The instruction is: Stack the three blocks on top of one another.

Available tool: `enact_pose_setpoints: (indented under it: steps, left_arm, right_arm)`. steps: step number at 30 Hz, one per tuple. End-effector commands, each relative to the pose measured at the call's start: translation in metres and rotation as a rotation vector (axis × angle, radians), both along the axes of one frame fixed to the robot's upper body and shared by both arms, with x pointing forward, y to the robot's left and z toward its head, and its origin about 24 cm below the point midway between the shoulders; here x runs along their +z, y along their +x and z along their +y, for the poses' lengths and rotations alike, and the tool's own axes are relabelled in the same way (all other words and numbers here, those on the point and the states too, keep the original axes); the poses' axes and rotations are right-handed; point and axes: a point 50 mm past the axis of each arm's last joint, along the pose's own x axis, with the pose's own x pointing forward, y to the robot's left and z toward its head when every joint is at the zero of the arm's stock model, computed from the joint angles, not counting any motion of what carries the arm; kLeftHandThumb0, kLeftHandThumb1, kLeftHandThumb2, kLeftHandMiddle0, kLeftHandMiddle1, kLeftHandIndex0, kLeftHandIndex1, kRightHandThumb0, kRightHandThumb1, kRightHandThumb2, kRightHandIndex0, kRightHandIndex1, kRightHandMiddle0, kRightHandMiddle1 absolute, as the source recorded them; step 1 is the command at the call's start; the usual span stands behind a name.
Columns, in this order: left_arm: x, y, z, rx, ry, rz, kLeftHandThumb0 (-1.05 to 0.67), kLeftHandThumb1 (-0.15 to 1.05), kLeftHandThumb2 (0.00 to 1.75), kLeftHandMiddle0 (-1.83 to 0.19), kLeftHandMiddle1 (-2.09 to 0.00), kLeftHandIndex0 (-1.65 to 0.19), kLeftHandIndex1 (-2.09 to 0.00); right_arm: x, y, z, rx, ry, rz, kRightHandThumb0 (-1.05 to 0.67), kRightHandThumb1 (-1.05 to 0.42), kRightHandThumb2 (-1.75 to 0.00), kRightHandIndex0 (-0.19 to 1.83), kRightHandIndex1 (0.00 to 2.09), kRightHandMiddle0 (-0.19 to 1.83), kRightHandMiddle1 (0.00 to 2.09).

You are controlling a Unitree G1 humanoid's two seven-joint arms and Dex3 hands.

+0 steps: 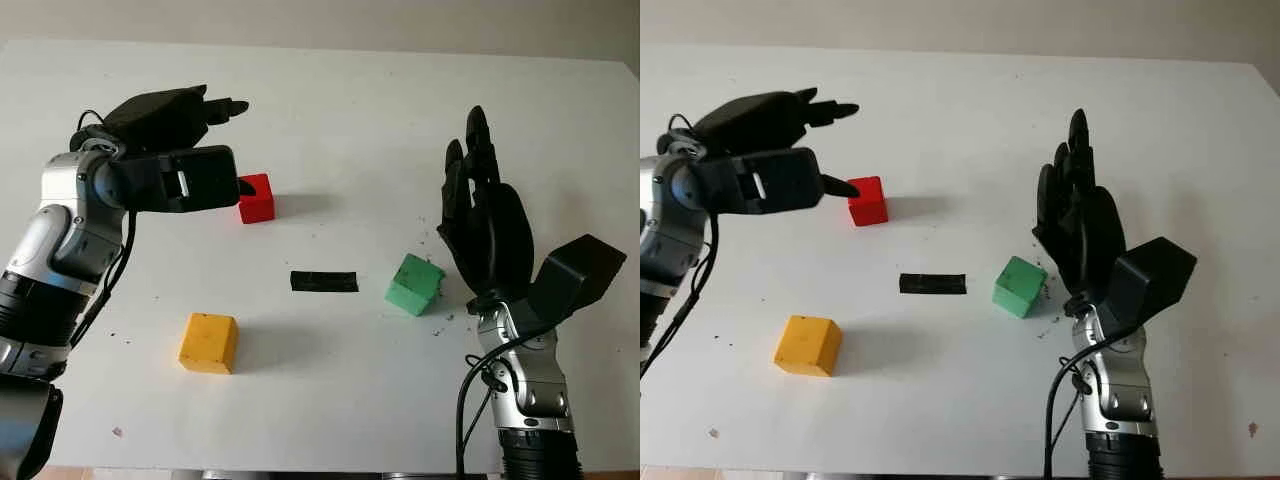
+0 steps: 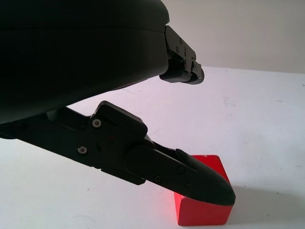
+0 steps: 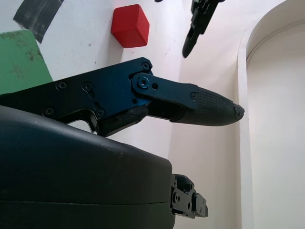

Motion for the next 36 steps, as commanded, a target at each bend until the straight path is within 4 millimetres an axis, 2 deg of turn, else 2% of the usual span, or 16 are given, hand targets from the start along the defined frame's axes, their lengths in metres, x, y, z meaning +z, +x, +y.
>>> enact_pose_setpoints:
  steps: [1, 12, 20, 30, 31, 32, 34, 36]
  left_arm:
    - [0.004, 0.001, -0.005, -0.011, 0.022, -0.017, -0.92, 0.99, 0.05, 0.01, -0.05, -0.26, -0.06]
    - [-0.017, 0.008, -0.008, 0.0, 0.071, 0.034, -0.83, 0.93, 0.04, -0.03, -0.07, -0.34, -0.08]
    - [-0.025, 0.007, -0.013, 0.012, 0.092, 0.058, -0.79, 0.91, 0.05, -0.08, -0.07, -0.39, -0.09]
    - [-0.042, 0.009, -0.016, 0.048, 0.102, 0.005, -0.79, 0.93, 0.05, -0.24, -0.09, -0.62, -0.2]
    - [-0.043, 0.009, -0.017, 0.047, 0.093, -0.002, -0.78, 0.92, 0.05, -0.26, -0.09, -0.65, -0.23]
    - [-0.043, 0.009, -0.016, 0.047, 0.085, -0.005, -0.78, 0.93, 0.05, -0.28, -0.07, -0.65, -0.34]
    - [-0.044, 0.01, -0.016, 0.049, 0.077, -0.008, -0.76, 0.93, 0.05, -0.33, -0.06, -0.49, -0.82]
    - [-0.044, 0.01, -0.016, 0.053, 0.087, -0.007, -0.75, 0.94, 0.06, -0.34, -0.06, -0.42, -1.01]
  right_arm:
    - [0.001, -0.003, -0.001, 0.0, -0.016, -0.007, -0.71, -1.05, -0.67, -0.19, 0.0, -0.19, 0.0]
    - [0.0, -0.002, 0.002, -0.017, 0.019, -0.01, -0.71, -1.05, -0.63, -0.19, 0.0, -0.19, 0.0]
    - [-0.001, -0.002, 0.002, -0.019, 0.028, -0.006, -0.73, -1.05, -0.63, -0.19, 0.0, -0.19, 0.0]
    - [-0.002, -0.004, 0.003, -0.026, 0.026, 0.012, -0.73, -1.05, -0.63, -0.19, 0.0, -0.19, 0.0]
    - [-0.002, -0.004, 0.003, -0.026, 0.022, 0.011, -0.73, -1.05, -0.63, -0.19, 0.0, -0.19, 0.0]
    - [-0.002, -0.004, 0.003, -0.026, 0.02, 0.011, -0.72, -1.05, -0.63, -0.19, 0.0, -0.19, 0.0]
    - [-0.002, -0.004, 0.003, -0.028, 0.016, 0.009, -0.72, -1.05, -0.63, -0.19, 0.0, -0.19, 0.0]
    - [-0.001, -0.004, 0.003, -0.028, 0.018, 0.008, -0.72, -1.05, -0.63, -0.19, 0.0, -0.19, 0.0]
